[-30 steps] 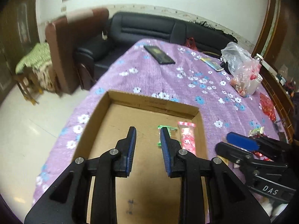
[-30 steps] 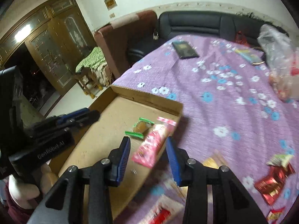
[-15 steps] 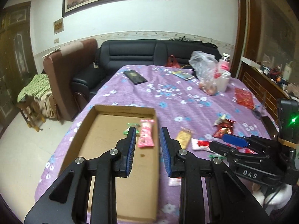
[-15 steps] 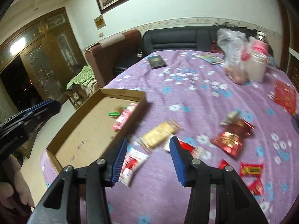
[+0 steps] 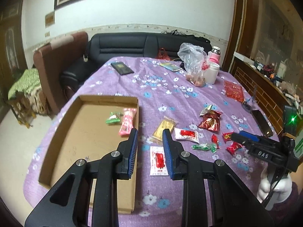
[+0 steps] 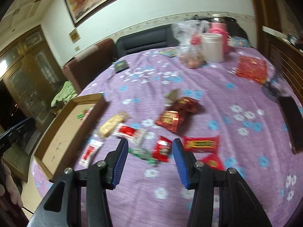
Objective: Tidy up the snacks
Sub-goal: 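Move both open tools back over the snack pile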
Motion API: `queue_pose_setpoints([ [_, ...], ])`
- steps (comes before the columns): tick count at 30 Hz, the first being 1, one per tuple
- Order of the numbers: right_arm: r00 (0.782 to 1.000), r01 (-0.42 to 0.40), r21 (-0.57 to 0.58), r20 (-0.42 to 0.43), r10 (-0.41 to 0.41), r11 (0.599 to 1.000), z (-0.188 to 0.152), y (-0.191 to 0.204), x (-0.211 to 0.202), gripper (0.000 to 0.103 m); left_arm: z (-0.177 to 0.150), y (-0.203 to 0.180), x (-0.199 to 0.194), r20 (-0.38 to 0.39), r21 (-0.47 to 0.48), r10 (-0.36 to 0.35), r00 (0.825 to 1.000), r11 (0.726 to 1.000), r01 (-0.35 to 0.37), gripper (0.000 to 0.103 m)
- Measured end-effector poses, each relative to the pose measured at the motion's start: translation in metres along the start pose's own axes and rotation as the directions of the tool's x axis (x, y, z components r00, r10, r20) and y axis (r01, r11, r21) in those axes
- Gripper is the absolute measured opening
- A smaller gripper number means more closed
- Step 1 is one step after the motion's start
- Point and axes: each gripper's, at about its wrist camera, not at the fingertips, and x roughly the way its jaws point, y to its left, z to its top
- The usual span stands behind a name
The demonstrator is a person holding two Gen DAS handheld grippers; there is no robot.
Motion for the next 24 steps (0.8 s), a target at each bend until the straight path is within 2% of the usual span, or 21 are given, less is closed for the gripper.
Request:
queue_pose_setpoints([
  [5,0.999,0.048,0.102,-0.009,-0.047,0.994,-0.002,-0.044,-0.005,0.052,-0.009,0.012,0.013,-0.037,-0.064,-0.023,0.999,0.998,0.021,0.025],
  [10,0.997,0.068,0.139,-0.051,-0.061,0.988,-0.003,-0.061,0.006,0.052,-0.013,0.003,0.031,-0.097,-0.086,-0.101,0.990,0.992,0.093,0.025],
  [13,0.991,0.104,0.155,-0.101,-0.089,0.982,-0.010,-0.062,0.016,0.052,-0.014,-0.007,0.036,-0.102,-0.073,-0.135,0.986,0.989,0.128,0.025],
  [16,0.985,0.130,0.151,-0.129,-0.111,0.980,-0.020,-0.058,0.024,0.053,-0.016,-0.019,0.044,-0.120,-0.052,-0.197,0.973,0.980,0.192,0.025],
  [18,0.984,0.131,0.142,-0.143,-0.111,0.981,-0.022,-0.053,0.031,0.060,-0.016,-0.031,0.053,-0.145,-0.028,-0.230,0.962,0.973,0.229,0.025],
  [20,0.983,0.133,0.137,-0.145,-0.113,0.982,-0.021,-0.051,0.039,0.061,-0.019,-0.045,0.063,-0.167,-0.001,-0.255,0.952,0.966,0.258,0.025],
  [24,0.983,0.141,0.103,-0.135,-0.127,0.985,-0.019,-0.047,0.042,0.052,-0.025,-0.077,0.084,-0.218,0.092,-0.283,0.934,0.947,0.308,0.025],
])
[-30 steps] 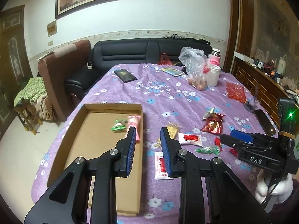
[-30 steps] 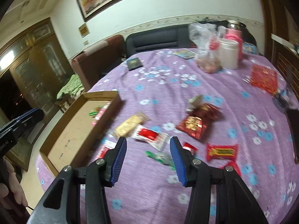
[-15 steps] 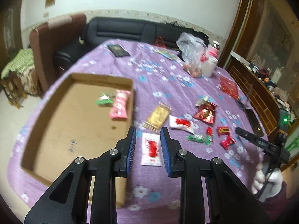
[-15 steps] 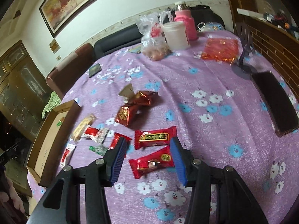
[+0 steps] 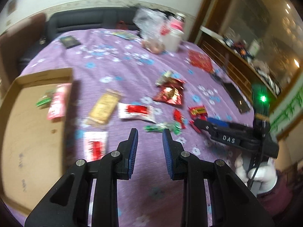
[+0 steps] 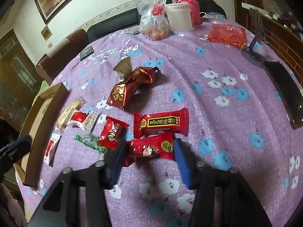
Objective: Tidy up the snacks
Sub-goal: 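Move both open tools back over the snack pile, then grasp the clear green-wrapped candy with left tool while right grasps red face-print packet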
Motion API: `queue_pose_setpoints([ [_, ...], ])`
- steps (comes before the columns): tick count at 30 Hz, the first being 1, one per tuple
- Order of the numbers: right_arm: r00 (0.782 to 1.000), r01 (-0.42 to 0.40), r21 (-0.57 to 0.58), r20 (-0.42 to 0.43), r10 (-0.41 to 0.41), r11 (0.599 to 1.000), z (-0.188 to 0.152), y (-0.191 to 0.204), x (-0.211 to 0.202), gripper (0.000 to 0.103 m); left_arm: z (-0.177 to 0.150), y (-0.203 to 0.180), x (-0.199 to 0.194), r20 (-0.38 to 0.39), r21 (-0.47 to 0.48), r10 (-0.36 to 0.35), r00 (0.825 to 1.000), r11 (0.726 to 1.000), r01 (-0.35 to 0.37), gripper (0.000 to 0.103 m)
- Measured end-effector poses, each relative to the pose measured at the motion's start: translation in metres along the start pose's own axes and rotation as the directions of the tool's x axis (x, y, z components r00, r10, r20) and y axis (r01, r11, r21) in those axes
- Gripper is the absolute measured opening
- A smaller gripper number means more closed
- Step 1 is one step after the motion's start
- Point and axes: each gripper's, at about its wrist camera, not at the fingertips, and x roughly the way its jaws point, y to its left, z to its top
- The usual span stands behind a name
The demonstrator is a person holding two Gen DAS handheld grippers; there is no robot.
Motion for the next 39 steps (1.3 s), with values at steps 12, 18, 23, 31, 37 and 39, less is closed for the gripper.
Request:
queue_pose_setpoints([
  [12,0.992,-0.122,0.041,0.029,0.121,0.992,-0.001,-0.019,-0.003,0.055,0.012,-0.044,0.070,-0.092,0.302,0.001,0.996,0.953,0.027,0.024],
  [18,0.991,-0.132,0.045,0.030,0.131,0.990,-0.001,-0.020,-0.003,0.055,0.015,-0.038,0.092,-0.135,0.355,0.054,0.989,0.935,-0.002,0.024],
  [23,0.991,-0.131,0.041,0.032,0.130,0.990,-0.001,-0.019,-0.002,0.056,0.015,-0.032,0.103,-0.138,0.325,0.039,0.990,0.946,0.008,0.027],
  [31,0.994,-0.109,0.026,0.035,0.108,0.994,-0.001,-0.016,-0.002,0.051,0.014,-0.038,0.100,-0.133,0.253,0.032,0.991,0.968,0.002,0.018],
  [37,0.988,-0.147,0.032,0.059,0.145,0.989,-0.001,-0.018,-0.007,0.050,0.004,-0.023,0.065,-0.099,0.137,-0.045,0.994,0.989,0.058,0.019],
  [39,0.984,-0.161,0.025,0.083,0.158,0.987,-0.001,-0.017,-0.013,0.050,0.000,-0.014,0.043,-0.062,0.087,-0.082,0.995,0.992,0.087,0.019],
])
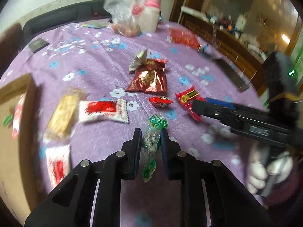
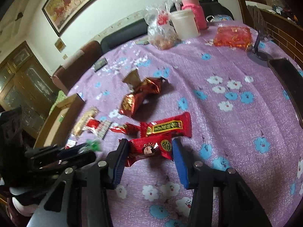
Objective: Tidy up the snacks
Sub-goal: 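Grasp the clear green-wrapped candy with left tool while right grasps red face-print packet, then lower both snacks into the cardboard tray and open both tools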
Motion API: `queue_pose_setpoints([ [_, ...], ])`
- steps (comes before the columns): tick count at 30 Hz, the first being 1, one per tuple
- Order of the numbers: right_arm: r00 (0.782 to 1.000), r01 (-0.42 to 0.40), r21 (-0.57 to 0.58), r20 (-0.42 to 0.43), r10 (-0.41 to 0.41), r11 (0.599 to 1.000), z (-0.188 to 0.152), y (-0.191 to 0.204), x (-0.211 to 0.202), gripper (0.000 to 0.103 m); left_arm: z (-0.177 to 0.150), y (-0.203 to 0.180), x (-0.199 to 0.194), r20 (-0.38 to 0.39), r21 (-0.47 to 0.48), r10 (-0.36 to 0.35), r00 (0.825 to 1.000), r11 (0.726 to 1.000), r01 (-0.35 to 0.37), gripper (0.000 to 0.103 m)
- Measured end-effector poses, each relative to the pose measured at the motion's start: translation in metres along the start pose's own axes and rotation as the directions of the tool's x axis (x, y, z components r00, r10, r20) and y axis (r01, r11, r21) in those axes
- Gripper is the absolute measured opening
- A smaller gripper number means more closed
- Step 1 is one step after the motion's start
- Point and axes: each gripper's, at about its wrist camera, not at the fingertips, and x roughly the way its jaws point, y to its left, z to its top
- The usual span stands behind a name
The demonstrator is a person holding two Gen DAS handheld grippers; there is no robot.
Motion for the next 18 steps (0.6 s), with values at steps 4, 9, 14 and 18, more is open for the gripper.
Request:
queue_pose_setpoints([
  [4,0.999,0.004,-0.021,0.050,-0.003,1.000,0.000,0.006,-0.010,0.050,-0.011,0.019,-0.046,0.081,-0.079,-0.015,0.997,0.997,0.022,0.019],
  [9,1.000,0.003,-0.075,0.029,-0.001,0.997,0.000,0.025,-0.009,0.050,-0.021,0.071,-0.098,0.122,-0.183,0.067,0.990,0.982,-0.044,0.019],
  [14,0.999,-0.053,-0.161,-0.006,0.052,0.986,0.007,0.071,-0.007,0.051,-0.027,0.139,-0.122,0.096,-0.279,0.207,0.974,0.945,-0.173,0.019],
  [18,0.990,-0.134,-0.211,-0.063,0.123,0.968,0.020,0.118,0.011,0.051,-0.027,0.195,-0.123,0.066,-0.385,0.226,0.972,0.904,-0.185,0.019],
])
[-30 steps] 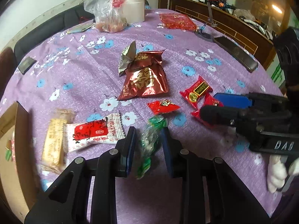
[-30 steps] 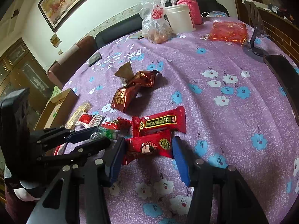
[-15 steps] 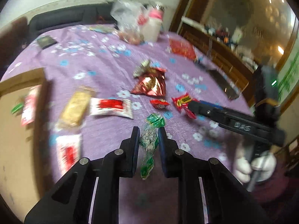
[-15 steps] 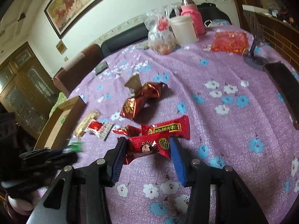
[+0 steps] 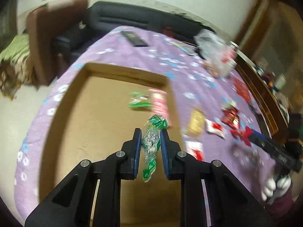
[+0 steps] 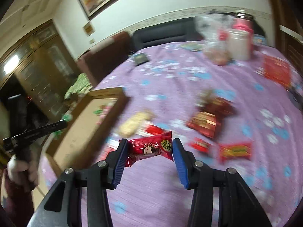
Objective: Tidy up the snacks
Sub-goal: 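Lower both snacks into the cardboard tray and open both tools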
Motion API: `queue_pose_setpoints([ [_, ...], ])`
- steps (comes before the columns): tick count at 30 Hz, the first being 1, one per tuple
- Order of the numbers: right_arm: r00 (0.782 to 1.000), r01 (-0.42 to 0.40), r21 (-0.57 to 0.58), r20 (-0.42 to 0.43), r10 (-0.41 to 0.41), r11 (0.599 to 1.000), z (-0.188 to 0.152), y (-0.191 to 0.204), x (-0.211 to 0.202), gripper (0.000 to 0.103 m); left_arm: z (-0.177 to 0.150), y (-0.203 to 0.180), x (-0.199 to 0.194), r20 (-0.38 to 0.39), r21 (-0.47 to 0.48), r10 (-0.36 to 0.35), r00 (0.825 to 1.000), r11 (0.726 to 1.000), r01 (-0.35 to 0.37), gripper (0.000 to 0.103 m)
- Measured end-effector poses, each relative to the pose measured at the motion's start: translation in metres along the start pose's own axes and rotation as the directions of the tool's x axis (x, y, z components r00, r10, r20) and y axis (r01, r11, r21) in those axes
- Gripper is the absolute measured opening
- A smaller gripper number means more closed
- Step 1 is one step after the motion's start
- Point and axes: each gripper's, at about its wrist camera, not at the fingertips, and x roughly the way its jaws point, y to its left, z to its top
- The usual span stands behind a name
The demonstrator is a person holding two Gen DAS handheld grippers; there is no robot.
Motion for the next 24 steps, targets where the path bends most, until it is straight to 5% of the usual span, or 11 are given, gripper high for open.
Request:
queue_pose_setpoints([
  [5,0.994,-0.086,-0.092,-0.079,0.079,0.992,0.027,0.066,0.051,0.051,0.027,0.044,0.032,-0.047,-0.124,-0.032,0.998,0.992,0.026,0.019],
  [12,0.979,-0.130,-0.238,-0.185,0.086,0.962,0.042,0.141,0.130,0.051,0.054,0.072,0.066,-0.082,-0.193,-0.023,0.996,0.981,0.007,0.019],
  [18,0.972,-0.119,-0.288,-0.230,0.052,0.950,0.044,0.157,0.174,0.054,0.066,0.091,0.079,-0.079,-0.261,-0.040,0.996,0.965,0.018,0.019],
  [24,0.977,-0.127,-0.262,-0.199,0.075,0.957,0.050,0.152,0.167,0.057,0.067,0.094,0.075,-0.064,-0.306,-0.088,0.994,0.950,0.065,0.019],
])
